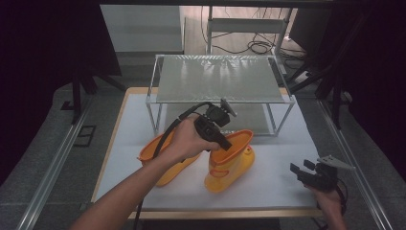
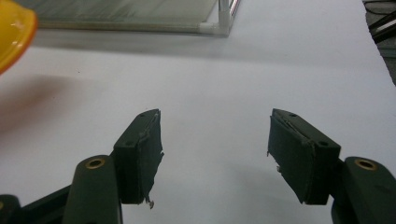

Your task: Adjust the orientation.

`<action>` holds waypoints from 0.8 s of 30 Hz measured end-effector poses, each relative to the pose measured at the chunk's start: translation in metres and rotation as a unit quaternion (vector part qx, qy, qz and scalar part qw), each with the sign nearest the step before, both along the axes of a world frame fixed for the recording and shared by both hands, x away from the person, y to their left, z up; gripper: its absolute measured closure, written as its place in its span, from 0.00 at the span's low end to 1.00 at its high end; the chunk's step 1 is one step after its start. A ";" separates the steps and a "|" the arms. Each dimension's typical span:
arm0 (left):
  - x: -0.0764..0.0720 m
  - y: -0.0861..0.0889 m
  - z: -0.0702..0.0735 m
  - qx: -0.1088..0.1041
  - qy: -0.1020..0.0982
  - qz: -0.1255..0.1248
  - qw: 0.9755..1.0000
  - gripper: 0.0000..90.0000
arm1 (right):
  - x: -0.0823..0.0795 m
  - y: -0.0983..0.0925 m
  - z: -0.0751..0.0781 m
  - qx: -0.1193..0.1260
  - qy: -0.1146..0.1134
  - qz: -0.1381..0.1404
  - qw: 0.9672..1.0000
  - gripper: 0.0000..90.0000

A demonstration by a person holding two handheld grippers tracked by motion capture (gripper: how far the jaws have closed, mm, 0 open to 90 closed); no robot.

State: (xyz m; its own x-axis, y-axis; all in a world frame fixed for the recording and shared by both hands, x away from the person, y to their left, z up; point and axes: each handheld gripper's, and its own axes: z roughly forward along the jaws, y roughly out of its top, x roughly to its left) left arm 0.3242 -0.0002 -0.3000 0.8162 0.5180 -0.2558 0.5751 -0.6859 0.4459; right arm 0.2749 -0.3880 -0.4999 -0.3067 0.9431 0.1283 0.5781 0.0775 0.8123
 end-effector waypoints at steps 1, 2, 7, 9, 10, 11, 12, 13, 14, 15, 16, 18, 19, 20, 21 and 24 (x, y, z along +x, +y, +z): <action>-0.001 0.003 -0.001 0.001 -0.001 0.001 1.000 0.97 | 0.000 0.000 0.000 0.000 0.001 0.000 1.000 0.39; -0.002 0.008 -0.002 0.003 -0.002 0.000 1.000 0.97 | 0.000 0.001 0.000 0.000 0.001 0.000 1.000 0.39; -0.002 0.031 -0.014 0.008 -0.002 0.017 1.000 0.97 | 0.001 0.003 -0.002 -0.003 0.003 0.002 1.000 0.39; -0.002 0.038 -0.018 0.011 -0.002 0.023 1.000 0.97 | 0.001 0.003 -0.003 -0.003 0.003 0.003 1.000 0.39; -0.001 0.047 -0.021 0.018 -0.004 0.025 1.000 0.97 | 0.001 0.003 -0.003 -0.003 0.004 0.003 1.000 0.39; -0.001 0.047 -0.021 0.018 -0.004 0.025 1.000 0.97 | 0.001 0.003 -0.003 -0.003 0.004 0.003 1.000 0.39; -0.001 0.051 -0.023 0.021 -0.007 0.029 0.999 0.97 | 0.001 0.004 -0.003 -0.002 0.002 0.002 1.000 0.39; -0.001 0.054 -0.025 0.021 -0.005 0.031 0.999 0.97 | 0.002 0.003 -0.004 -0.003 0.005 0.002 1.000 0.39; -0.001 0.058 -0.026 0.021 -0.005 0.033 0.999 0.97 | 0.002 0.003 -0.004 -0.003 0.005 0.002 1.000 0.39; -0.001 0.061 -0.028 0.025 -0.007 0.036 0.999 0.97 | 0.002 0.004 -0.004 -0.002 0.004 0.002 1.000 0.39; -0.002 0.064 -0.030 0.026 -0.005 0.039 0.999 0.97 | 0.002 0.004 -0.004 -0.004 0.006 0.003 1.000 0.39; -0.002 0.071 -0.034 0.029 -0.002 0.041 0.999 0.97 | 0.002 0.004 -0.004 -0.004 0.006 0.003 1.000 0.39; -0.003 0.074 -0.036 0.025 -0.001 0.042 0.999 0.97 | 0.002 0.004 -0.004 -0.004 0.006 0.002 1.000 0.39; -0.004 0.076 -0.038 0.024 0.000 0.045 0.999 0.97 | 0.002 0.004 -0.004 -0.004 0.007 0.002 1.000 0.39; -0.004 0.078 -0.040 0.027 0.000 0.044 0.999 0.97 | 0.002 0.004 -0.004 -0.004 0.007 0.002 1.000 0.39; -0.007 0.085 -0.044 0.031 -0.004 0.045 0.998 0.97 | 0.002 0.005 -0.005 -0.006 0.008 0.004 1.000 0.39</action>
State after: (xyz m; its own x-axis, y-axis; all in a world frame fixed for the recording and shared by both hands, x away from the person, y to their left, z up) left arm 0.3170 0.0843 -0.3439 0.7673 0.6044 -0.2145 0.6325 -0.6579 0.4088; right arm 0.2768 -0.3833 -0.5052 -0.3115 0.9423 0.1222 0.5901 0.0910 0.8022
